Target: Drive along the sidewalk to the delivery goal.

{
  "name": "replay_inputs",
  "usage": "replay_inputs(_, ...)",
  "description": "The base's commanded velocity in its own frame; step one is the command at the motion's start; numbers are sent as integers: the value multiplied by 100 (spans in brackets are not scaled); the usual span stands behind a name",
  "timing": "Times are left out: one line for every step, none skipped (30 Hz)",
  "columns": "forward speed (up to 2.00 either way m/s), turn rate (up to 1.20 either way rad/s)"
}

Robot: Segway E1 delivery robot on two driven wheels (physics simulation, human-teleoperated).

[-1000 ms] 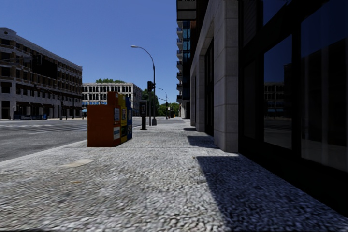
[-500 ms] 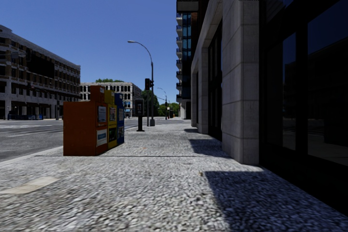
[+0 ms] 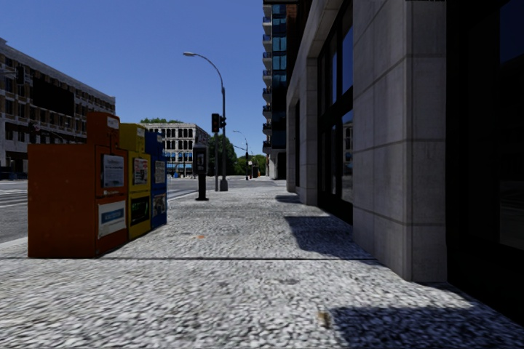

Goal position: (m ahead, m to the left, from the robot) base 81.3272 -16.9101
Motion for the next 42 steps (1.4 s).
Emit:
replay_inputs(200, 0)
replay_inputs(200, 0)
replay_inputs(200, 0)
replay_inputs(200, 0)
replay_inputs(200, 0)
replay_inputs(200, 0)
replay_inputs(200, 0)
replay_inputs(200, 0)
replay_inputs(200, 0)
replay_inputs(200, 0)
replay_inputs(200, 0)
replay_inputs(200, 0)
replay_inputs(200, 0)
replay_inputs(200, 0)
replay_inputs(200, 0)
replay_inputs(200, 0)
replay_inputs(200, 0)
replay_inputs(200, 0)
replay_inputs(200, 0)
replay_inputs(200, 0)
replay_inputs(200, 0)
replay_inputs(200, 0)
replay_inputs(200, 0)
replay_inputs(200, 0)
replay_inputs(200, 0)
replay_inputs(200, 0)
replay_inputs(200, 0)
replay_inputs(200, 0)
replay_inputs(200, 0)
replay_inputs(200, 0)
replay_inputs(200, 0)
replay_inputs(200, 0)
replay_inputs(200, 0)
replay_inputs(200, 0)
replay_inputs(200, 0)
replay_inputs(200, 0)
replay_inputs(200, 0)
replay_inputs(200, 0)
replay_inputs(200, 0)
replay_inputs(200, 0)
replay_inputs(200, 0)
replay_inputs(200, 0)
